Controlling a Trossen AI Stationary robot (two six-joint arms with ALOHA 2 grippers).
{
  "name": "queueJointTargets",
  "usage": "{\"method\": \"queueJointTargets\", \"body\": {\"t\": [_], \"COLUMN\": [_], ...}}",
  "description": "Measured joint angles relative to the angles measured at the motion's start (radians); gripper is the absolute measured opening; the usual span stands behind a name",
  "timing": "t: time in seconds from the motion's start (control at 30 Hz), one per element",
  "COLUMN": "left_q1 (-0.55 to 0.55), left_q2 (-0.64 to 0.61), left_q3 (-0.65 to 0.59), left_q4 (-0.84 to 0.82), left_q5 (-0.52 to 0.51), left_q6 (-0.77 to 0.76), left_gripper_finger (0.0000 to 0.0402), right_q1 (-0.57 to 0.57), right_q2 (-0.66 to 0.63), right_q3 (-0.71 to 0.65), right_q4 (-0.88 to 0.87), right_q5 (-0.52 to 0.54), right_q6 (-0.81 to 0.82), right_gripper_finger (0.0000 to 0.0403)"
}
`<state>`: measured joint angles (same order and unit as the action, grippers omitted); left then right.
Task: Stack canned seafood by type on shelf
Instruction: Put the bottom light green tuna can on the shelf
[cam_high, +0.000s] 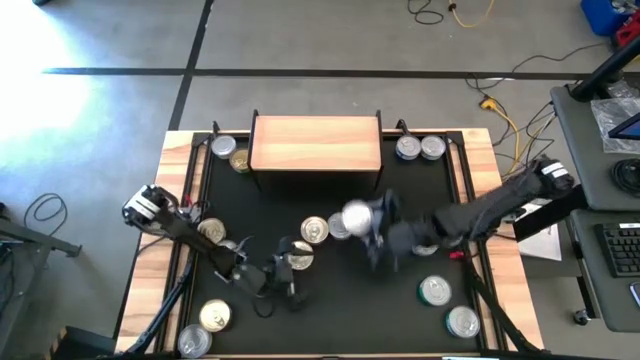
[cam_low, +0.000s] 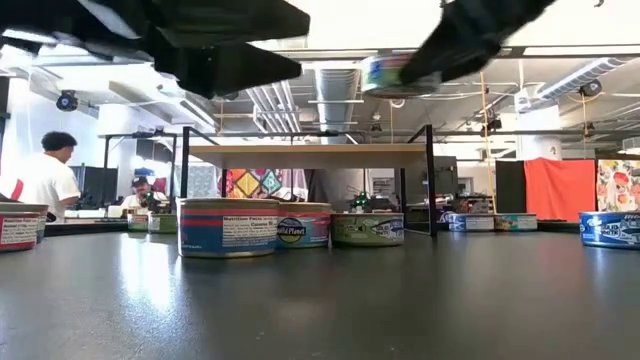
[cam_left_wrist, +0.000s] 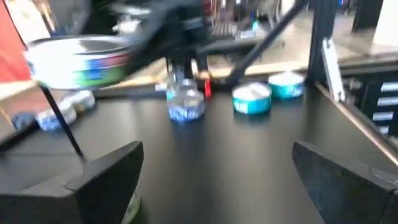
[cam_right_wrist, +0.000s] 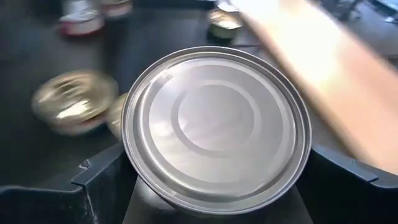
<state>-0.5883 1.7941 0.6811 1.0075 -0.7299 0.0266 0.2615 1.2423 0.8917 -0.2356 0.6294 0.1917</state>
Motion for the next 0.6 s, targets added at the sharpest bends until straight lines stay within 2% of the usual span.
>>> {"method": "queueJointTargets", "body": {"t": [0.1,0.2,0.27,0.43,0.6], "left_q1": [-0.023,-0.050,-0.073,-0.148,-0.163], "left_q2": [0.017,0.013,0.011,0.006,0.004], "left_q3": [-0.021,-0.025,-0.029,-0.039,-0.054], "left_q4": [0.038,0.046,0.042,0.051,0.067], "left_q5": [-0.003,-0.068,-0.115,-0.204,-0.357], "left_q6": [0.023,0.003,0.004,-0.007,-0.014], "left_gripper_finger": [0.0396,0.0396,0.0396,0.0396,0.0396], "right_q1": [-0.182,-0.379,-0.511,-0.788,-0.916], "right_q2": [-0.019,-0.003,0.021,0.084,0.180], "right_q3": [0.068,0.137,0.187,0.286,0.298], "right_q4": [-0.041,-0.085,-0.088,-0.097,-0.111], "right_q5": [-0.063,-0.143,-0.254,-0.550,-0.675], "right_q6": [-0.141,-0.316,-0.390,-0.424,-0.443], "right_gripper_finger": [0.0359,0.0359,0.0359,0.0360,0.0361]}}
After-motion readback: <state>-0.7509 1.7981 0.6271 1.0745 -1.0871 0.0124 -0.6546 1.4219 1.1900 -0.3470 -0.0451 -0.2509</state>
